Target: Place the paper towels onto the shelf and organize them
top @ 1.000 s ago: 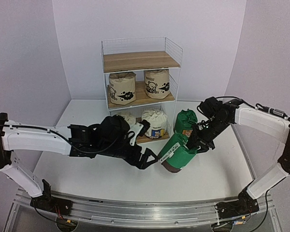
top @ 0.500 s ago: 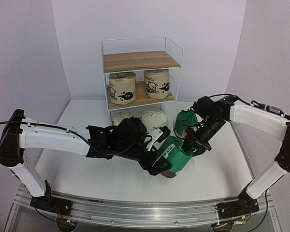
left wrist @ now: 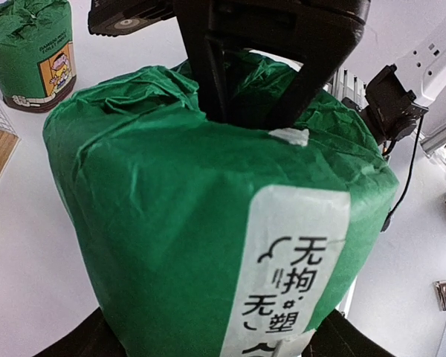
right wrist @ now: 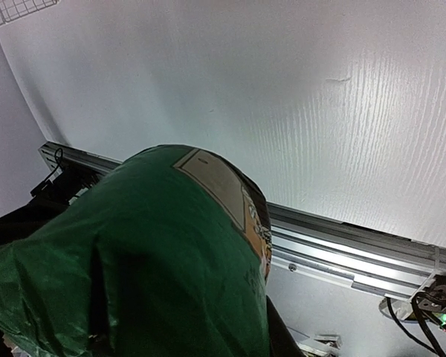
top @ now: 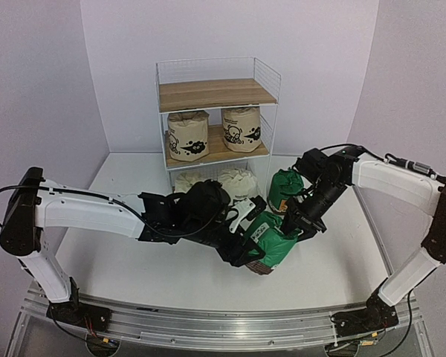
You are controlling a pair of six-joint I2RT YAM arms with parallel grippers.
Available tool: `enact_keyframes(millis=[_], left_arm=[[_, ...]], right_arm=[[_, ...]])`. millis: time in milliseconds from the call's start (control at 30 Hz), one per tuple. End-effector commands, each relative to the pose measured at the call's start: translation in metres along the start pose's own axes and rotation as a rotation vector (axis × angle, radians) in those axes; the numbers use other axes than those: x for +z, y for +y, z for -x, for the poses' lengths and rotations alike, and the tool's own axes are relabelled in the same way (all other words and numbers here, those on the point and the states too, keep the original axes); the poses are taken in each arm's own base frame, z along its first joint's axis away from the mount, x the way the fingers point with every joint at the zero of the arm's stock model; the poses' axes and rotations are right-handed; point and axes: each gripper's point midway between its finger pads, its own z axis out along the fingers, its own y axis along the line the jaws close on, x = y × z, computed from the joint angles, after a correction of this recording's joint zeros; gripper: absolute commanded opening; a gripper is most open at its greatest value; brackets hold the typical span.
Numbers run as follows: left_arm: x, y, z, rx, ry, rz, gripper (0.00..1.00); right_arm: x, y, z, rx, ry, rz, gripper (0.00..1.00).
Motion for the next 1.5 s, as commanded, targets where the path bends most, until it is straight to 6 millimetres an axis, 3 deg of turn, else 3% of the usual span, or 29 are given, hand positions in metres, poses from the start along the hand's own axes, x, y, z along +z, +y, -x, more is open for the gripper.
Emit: enact_keyframes(millis=[0,167,500,633,767,933,1067,1267,1467], left_arm=[[0.004,-0.014,0.027,0.038,-0.063,-0.058,0.62],[0.004,-0.012,0.030,0.039,-0.068,-0.042,0.40],[-0.001,-0.004,0.035,0.004,-0.104,0.003,0.13],[-0.008,-0.004,0.038,-0.017,-0.137,0.001,0.00],[-0.012,-0.006,0.033,-0.039,-0.141,-0.018,0.00],[-0.018,-0.011,0.036,-0.053,-0.170,-0.060,0.00],[-0.030,-0.017,0.041,-0.062,-0.202,-0.119,0.00],[-0.073,-0.043,0.055,-0.037,-0.277,-0.289,0.00],[-0.121,-0.077,0.057,0.023,-0.331,-0.470,0.00]], right_arm=[[-0.013,0.036,-0.014,-0.092,0.047,0.124,0.27],[-0.016,0.036,-0.012,-0.110,0.024,0.107,0.32],[-0.030,0.031,-0.015,-0.147,-0.041,0.073,0.53],[-0.043,0.027,-0.018,-0.193,-0.110,0.053,0.75],[-0.061,0.027,-0.027,-0.277,-0.186,0.058,0.89],[-0.088,0.029,-0.040,-0.439,-0.298,0.075,0.91],[-0.100,0.034,-0.064,-0.650,-0.311,0.130,0.92],[-0.095,0.028,-0.078,-0.942,-0.395,0.199,0.94],[-0.105,0.053,-0.108,-1.242,-0.515,0.469,0.98]])
